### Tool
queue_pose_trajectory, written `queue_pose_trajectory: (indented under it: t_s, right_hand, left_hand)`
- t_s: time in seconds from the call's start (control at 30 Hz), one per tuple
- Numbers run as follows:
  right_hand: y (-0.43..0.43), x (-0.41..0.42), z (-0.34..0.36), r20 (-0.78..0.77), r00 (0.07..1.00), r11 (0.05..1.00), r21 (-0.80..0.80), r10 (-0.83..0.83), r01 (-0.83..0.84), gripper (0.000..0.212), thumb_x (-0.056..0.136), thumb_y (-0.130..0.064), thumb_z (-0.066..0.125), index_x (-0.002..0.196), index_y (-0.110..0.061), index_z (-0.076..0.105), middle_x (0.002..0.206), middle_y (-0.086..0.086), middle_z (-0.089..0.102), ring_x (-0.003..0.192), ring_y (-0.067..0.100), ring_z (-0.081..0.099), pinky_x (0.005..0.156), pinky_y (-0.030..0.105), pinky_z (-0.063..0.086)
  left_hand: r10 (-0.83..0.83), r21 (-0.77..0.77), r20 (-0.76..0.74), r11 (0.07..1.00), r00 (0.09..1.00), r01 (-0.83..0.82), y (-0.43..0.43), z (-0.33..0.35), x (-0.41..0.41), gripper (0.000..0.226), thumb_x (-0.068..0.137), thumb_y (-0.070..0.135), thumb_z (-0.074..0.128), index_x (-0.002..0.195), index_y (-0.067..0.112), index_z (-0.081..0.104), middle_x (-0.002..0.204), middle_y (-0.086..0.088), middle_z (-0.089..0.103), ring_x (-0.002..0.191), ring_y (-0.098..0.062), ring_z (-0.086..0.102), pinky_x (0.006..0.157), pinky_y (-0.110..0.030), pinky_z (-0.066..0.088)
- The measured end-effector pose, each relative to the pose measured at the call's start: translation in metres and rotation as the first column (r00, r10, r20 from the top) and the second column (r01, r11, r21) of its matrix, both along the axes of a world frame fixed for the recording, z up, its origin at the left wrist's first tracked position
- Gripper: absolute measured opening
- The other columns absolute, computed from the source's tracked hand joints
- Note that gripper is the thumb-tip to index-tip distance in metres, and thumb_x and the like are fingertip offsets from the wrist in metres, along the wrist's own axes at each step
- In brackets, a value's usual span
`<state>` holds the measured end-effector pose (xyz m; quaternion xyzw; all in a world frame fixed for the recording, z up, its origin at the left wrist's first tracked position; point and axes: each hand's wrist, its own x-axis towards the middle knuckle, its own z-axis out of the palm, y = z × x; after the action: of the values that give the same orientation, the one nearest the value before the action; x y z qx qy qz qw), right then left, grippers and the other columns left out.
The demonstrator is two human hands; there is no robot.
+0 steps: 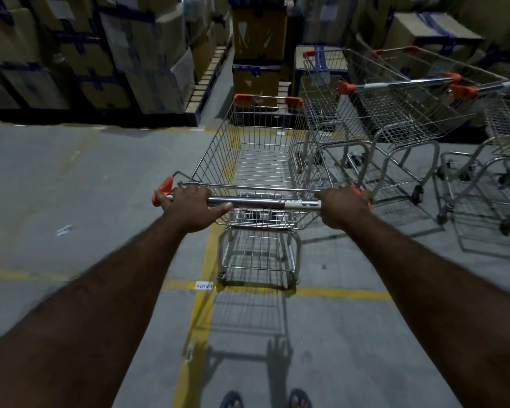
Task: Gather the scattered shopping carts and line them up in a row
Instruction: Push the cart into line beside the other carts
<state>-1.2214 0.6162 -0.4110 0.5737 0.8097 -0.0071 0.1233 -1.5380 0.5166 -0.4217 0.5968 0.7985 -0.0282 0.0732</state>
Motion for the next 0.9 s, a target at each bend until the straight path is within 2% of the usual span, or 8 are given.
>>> queue_pose_trajectory:
  t_s: [0.1, 0.2, 0.33, 0.47, 0.57, 0.67, 0.8, 0.9]
  right_hand:
    - [0.003, 0.003, 0.004, -0.028, 0.999, 0.999, -0.046, 0.02, -0.022, 0.064, 0.09, -0.053, 0.062, 0.147, -0.035, 0.038, 0.15, 0.003, 0.048, 0.138, 0.035, 0.041, 0.11, 0.067, 0.024]
    - [0.005, 0.009, 0.01, -0.123, 0.991, 0.992, -0.1, 0.059, -0.071, 0.092, 0.083, -0.079, 0.053, 0.156, -0.033, 0.023, 0.162, 0.006, 0.031, 0.148, 0.036, 0.027, 0.115, 0.067, 0.011]
    - [0.01, 0.021, 0.016, -0.282, 0.957, 0.981, -0.157, 0.069, -0.117, 0.112, 0.071, -0.097, 0.028, 0.157, -0.026, 0.028, 0.162, 0.01, 0.032, 0.148, 0.033, 0.028, 0.119, 0.06, 0.019]
    - [0.024, 0.046, 0.041, -0.368, 0.929, 0.984, -0.151, 0.033, -0.095, 0.094, 0.082, -0.087, 0.035, 0.156, -0.028, 0.031, 0.162, 0.006, 0.033, 0.147, 0.028, 0.032, 0.118, 0.059, 0.024]
    - [0.039, 0.069, 0.068, -0.382, 0.924, 0.992, -0.1, 0.03, -0.074, 0.092, 0.081, -0.087, 0.032, 0.155, -0.031, 0.031, 0.161, 0.003, 0.034, 0.148, 0.027, 0.03, 0.116, 0.062, 0.025]
    - [0.054, 0.098, 0.092, -0.366, 0.929, 0.998, -0.029, 0.048, -0.063, 0.101, 0.072, -0.091, 0.022, 0.153, -0.033, 0.034, 0.159, 0.001, 0.038, 0.147, 0.025, 0.033, 0.114, 0.061, 0.027]
    - [0.071, 0.136, 0.112, -0.356, 0.931, 0.996, 0.06, 0.077, -0.059, 0.088, 0.085, -0.085, 0.03, 0.151, -0.027, 0.039, 0.157, 0.002, 0.041, 0.144, 0.025, 0.037, 0.113, 0.061, 0.029]
    - [0.088, 0.16, 0.122, -0.368, 0.928, 0.995, 0.09, 0.064, -0.033, 0.086, 0.087, -0.083, 0.033, 0.152, -0.026, 0.039, 0.157, 0.001, 0.041, 0.144, 0.024, 0.037, 0.114, 0.062, 0.027]
  left_hand:
    - [0.005, -0.054, -0.007, 0.999, 1.0, -0.005, 0.003, 0.004, 0.001, 0.101, 0.07, 0.099, 0.013, 0.126, 0.027, 0.057, 0.147, -0.01, 0.048, 0.141, -0.035, 0.035, 0.11, -0.078, 0.001]
    - [0.007, -0.116, -0.008, 0.993, 1.0, -0.008, 0.013, 0.008, 0.0, 0.107, 0.071, 0.099, 0.014, 0.141, 0.028, 0.05, 0.158, -0.011, 0.034, 0.147, -0.037, 0.025, 0.11, -0.076, 0.003]
    - [-0.037, -0.105, 0.091, 0.993, 0.995, 0.047, 0.033, 0.019, 0.021, 0.107, 0.072, 0.098, 0.012, 0.142, 0.027, 0.051, 0.156, -0.014, 0.039, 0.145, -0.04, 0.027, 0.115, -0.069, 0.014]
    - [-0.119, -0.063, 0.125, 0.99, 0.985, 0.127, 0.064, 0.043, 0.079, 0.094, 0.08, 0.09, 0.02, 0.145, 0.027, 0.047, 0.158, -0.007, 0.038, 0.147, -0.037, 0.023, 0.113, -0.066, 0.021]
    - [-0.186, 0.002, 0.126, 0.982, 0.974, 0.187, 0.094, 0.063, 0.133, 0.086, 0.086, 0.084, 0.027, 0.147, 0.026, 0.046, 0.158, -0.006, 0.038, 0.148, -0.033, 0.023, 0.115, -0.063, 0.024]
    - [-0.277, 0.062, 0.141, 0.961, 0.95, 0.271, 0.123, 0.083, 0.184, 0.083, 0.088, 0.08, 0.029, 0.144, 0.023, 0.05, 0.154, -0.007, 0.044, 0.145, -0.031, 0.03, 0.113, -0.059, 0.03]
    - [-0.376, 0.131, 0.183, 0.925, 0.908, 0.357, 0.153, 0.109, 0.244, 0.073, 0.093, 0.073, 0.037, 0.138, 0.018, 0.055, 0.147, -0.009, 0.052, 0.139, -0.029, 0.039, 0.109, -0.053, 0.038]
    - [-0.443, 0.161, 0.165, 0.893, 0.881, 0.419, 0.181, 0.124, 0.277, 0.065, 0.094, 0.069, 0.042, 0.127, 0.017, 0.063, 0.133, -0.01, 0.062, 0.123, -0.027, 0.055, 0.099, -0.045, 0.048]
